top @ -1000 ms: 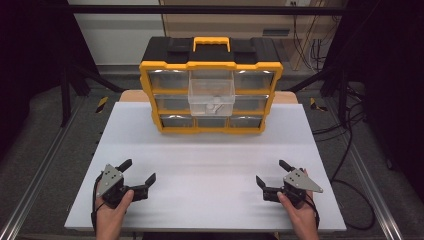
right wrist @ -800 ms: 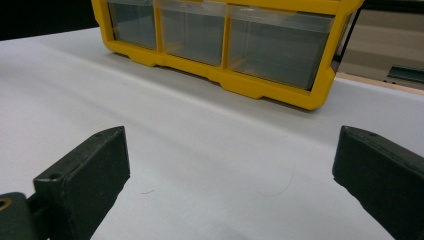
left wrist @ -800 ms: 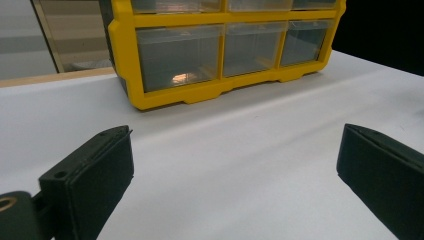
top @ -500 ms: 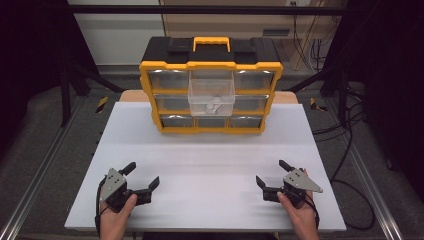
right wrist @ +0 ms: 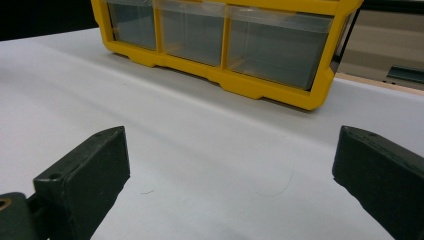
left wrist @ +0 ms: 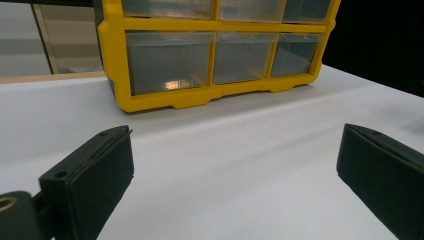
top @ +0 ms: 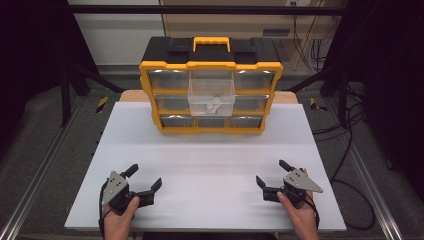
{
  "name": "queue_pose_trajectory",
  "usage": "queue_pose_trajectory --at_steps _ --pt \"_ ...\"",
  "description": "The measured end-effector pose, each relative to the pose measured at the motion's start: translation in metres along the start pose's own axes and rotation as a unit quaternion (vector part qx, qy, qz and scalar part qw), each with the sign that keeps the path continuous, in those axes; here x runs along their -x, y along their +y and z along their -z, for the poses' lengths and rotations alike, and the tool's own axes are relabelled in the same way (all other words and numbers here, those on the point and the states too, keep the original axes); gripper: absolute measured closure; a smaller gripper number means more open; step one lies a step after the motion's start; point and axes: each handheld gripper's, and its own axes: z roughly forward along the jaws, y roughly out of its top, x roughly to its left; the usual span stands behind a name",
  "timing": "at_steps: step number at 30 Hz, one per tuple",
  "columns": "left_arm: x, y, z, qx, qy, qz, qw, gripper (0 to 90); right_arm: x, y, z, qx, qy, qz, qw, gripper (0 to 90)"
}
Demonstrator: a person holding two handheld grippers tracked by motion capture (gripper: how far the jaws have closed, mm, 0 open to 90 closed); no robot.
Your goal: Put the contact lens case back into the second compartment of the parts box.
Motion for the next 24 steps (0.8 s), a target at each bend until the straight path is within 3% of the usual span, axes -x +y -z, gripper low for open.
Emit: queue_pose_trajectory --at_steps 24 --pt "0.0053 -0.0053 -0.0013 -0.005 0.005 -0.007 1.0000 1.6 0.0017 0.0001 0.0004 0.002 -0.002 -0.001 1.0000 2.2"
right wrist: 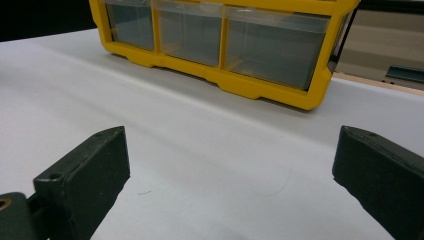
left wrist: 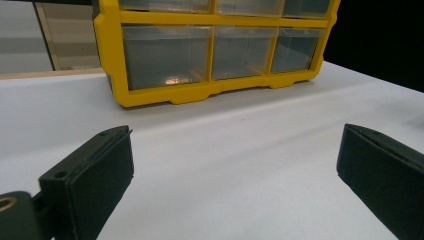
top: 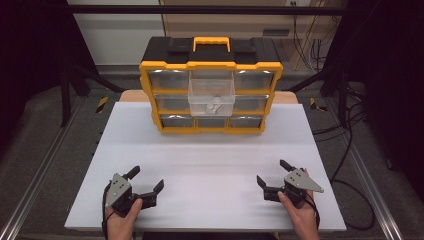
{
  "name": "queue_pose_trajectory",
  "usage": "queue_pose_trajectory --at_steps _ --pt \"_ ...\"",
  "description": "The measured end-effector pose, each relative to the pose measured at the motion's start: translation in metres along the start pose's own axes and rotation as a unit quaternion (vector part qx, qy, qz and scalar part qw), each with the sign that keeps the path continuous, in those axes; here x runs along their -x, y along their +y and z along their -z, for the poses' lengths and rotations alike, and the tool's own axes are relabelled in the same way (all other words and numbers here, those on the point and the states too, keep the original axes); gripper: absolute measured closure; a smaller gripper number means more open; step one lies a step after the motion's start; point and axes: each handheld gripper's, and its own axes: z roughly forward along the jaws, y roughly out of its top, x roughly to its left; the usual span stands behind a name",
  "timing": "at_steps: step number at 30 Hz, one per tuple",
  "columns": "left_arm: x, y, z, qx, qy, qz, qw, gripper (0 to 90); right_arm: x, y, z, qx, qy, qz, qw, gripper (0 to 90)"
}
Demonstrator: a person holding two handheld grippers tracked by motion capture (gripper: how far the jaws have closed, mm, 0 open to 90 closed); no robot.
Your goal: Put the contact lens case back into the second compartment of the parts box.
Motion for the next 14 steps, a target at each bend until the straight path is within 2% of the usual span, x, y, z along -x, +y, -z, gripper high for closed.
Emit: queue_pose_trajectory --at_steps 8,12,14 --pt "0.008 0.000 0.002 0.002 -0.018 -0.011 0.9998 1.7 0.004 0.001 0.003 0.004 -0.004 -0.004 1.0000 2.2" --pt "0.004 0.006 0.008 0.013 -0.020 -0.008 0.9997 1.8 0.008 0.001 0.006 0.007 -0.007 -0.007 0.9999 2.2" --pt "-0.001 0.008 0.012 0.018 -0.015 -0.007 0.9997 2.0 0.011 0.000 0.008 0.009 -0.009 -0.008 0.9999 2.0"
